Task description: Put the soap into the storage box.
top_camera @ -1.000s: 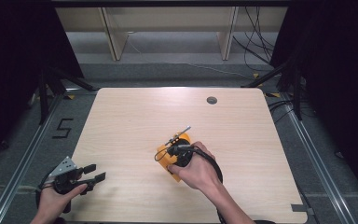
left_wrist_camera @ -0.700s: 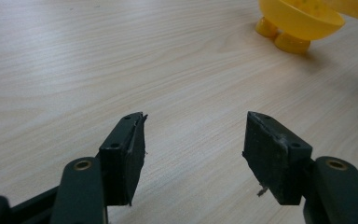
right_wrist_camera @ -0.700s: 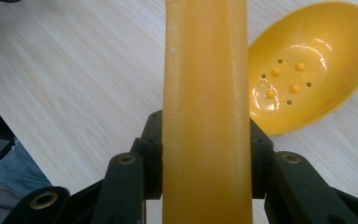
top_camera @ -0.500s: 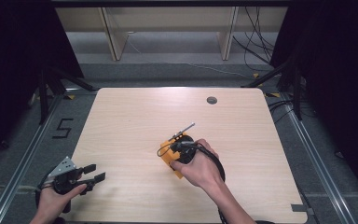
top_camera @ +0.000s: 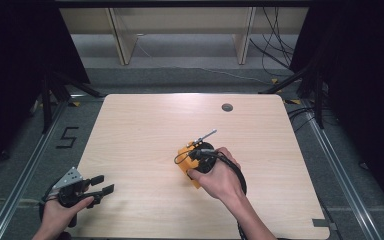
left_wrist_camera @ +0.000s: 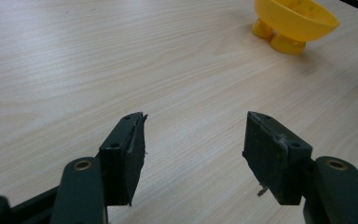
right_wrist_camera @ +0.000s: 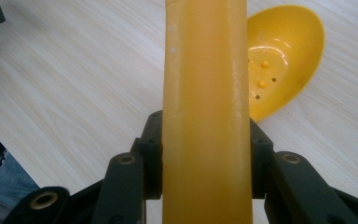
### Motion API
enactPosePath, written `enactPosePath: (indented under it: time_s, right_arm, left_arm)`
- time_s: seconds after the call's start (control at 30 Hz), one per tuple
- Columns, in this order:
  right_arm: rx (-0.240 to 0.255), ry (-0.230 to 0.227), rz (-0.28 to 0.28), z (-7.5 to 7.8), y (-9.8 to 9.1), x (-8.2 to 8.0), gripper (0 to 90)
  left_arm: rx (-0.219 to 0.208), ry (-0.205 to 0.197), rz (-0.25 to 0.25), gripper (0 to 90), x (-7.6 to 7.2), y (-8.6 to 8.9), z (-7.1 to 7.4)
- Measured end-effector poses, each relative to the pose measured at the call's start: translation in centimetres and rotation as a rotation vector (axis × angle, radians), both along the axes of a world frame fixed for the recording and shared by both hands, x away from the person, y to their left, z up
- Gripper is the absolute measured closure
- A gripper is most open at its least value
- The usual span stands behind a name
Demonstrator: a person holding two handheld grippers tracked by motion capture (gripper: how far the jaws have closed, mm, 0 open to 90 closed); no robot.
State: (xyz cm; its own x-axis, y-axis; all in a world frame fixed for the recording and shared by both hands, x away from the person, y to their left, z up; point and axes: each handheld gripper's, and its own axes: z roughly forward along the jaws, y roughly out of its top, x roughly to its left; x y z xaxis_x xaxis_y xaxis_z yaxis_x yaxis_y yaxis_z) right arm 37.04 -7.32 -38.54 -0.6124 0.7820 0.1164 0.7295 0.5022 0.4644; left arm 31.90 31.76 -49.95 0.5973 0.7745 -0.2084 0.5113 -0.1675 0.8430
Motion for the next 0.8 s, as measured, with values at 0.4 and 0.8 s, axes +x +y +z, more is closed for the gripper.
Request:
enactPosePath:
  time_s: [0.4,0.8]
  right_arm:
    - [0.0,0.005,-0.056,0.27,-0.57,0.3,61.6]
    - [-0.02,0.032,-0.137,0.41,-0.72,0.76,61.5]
  left_arm:
    - [0.009,-0.008,0.0,38.1,-0.06,0.0,0.07]
    - [0.004,-0.011,-0.005,38.1,-0.06,0.0,0.05]
